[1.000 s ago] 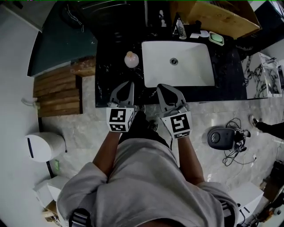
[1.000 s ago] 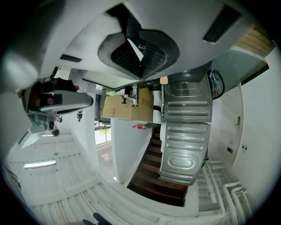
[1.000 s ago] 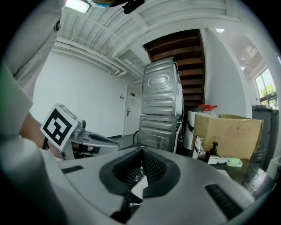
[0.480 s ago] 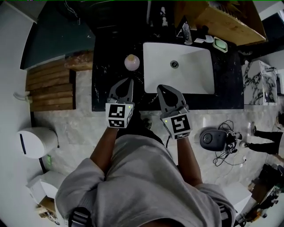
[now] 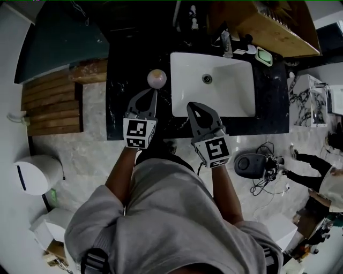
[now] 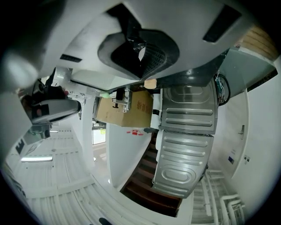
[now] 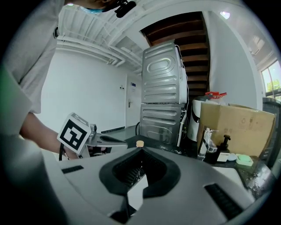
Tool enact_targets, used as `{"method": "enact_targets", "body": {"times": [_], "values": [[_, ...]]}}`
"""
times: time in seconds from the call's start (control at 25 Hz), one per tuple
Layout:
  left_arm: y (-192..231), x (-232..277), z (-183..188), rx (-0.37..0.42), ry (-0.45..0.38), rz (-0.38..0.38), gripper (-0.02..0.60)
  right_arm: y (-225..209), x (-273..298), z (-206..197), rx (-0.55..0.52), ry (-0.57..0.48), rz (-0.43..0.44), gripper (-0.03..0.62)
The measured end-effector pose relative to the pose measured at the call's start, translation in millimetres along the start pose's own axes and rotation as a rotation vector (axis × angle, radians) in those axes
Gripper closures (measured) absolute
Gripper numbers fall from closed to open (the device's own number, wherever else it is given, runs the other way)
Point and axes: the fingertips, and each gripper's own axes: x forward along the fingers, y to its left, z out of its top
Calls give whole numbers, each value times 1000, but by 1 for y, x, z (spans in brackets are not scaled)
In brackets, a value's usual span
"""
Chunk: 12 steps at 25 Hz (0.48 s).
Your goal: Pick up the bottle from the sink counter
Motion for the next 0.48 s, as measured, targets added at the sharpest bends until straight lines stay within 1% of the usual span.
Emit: {"method": "enact_targets", "body": {"times": [0.32,0.48], "values": [[14,10,-1,25,-14,-18,568,-2,11,1,-10,27,-10,585],[19,17,-4,25,-3,-50,568,3,17,1,-11,37,-4,585]]}}
